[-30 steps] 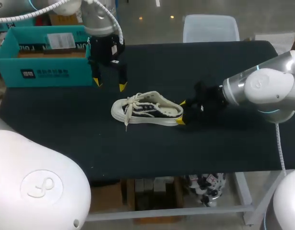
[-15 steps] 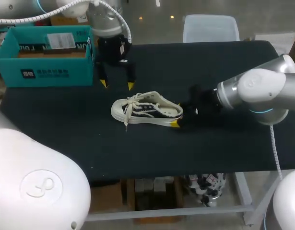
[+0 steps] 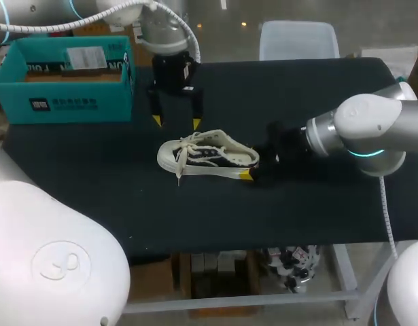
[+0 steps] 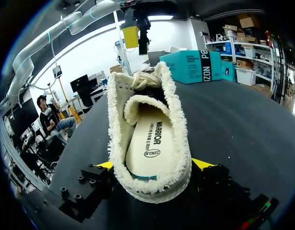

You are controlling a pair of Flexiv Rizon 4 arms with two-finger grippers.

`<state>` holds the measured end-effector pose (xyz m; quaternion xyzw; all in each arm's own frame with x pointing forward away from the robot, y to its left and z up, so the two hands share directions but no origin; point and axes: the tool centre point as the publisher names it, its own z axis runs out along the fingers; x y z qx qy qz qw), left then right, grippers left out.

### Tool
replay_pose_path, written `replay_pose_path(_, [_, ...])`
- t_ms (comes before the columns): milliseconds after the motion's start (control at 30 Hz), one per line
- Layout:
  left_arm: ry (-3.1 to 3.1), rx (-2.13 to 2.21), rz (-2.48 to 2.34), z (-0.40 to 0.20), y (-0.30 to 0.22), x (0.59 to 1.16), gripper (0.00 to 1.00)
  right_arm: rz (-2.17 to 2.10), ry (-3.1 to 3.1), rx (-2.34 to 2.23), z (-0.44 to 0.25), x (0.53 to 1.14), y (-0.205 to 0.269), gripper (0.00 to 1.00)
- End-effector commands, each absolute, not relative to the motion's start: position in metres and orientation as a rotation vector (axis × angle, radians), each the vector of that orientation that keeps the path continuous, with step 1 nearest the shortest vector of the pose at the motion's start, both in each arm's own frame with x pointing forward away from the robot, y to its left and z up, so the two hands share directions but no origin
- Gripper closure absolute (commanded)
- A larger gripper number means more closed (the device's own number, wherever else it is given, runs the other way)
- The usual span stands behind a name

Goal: Open the shoe tongue, take the insole out of the shoe, put the insole back into the shoe, and pack the shoe into the shoebox

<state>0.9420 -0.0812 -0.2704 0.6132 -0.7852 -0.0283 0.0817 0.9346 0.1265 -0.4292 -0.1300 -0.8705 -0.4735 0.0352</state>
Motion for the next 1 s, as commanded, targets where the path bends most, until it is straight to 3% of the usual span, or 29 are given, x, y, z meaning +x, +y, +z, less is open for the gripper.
replay_pose_path(33, [-2.342, 1.837, -0.083, -0.269, -0.084, 0.94, 0.0, -1.476, -2.664, -0.388, -0.437, 0.936, 0.124, 1.0])
replay_pose_path(633, [-2.473, 1.94, -0.16, -0.272, -0.13, 0.919, 0.0, -1.484, -2.655, -0.379, -0.441, 0.935, 0.124, 1.0])
replay_pose_path(1000, [-2.514, 1.952, -0.197, -0.294, -0.146, 0.934, 0.0, -1.484, -2.655, -0.379, -0.441, 0.935, 0.124, 1.0])
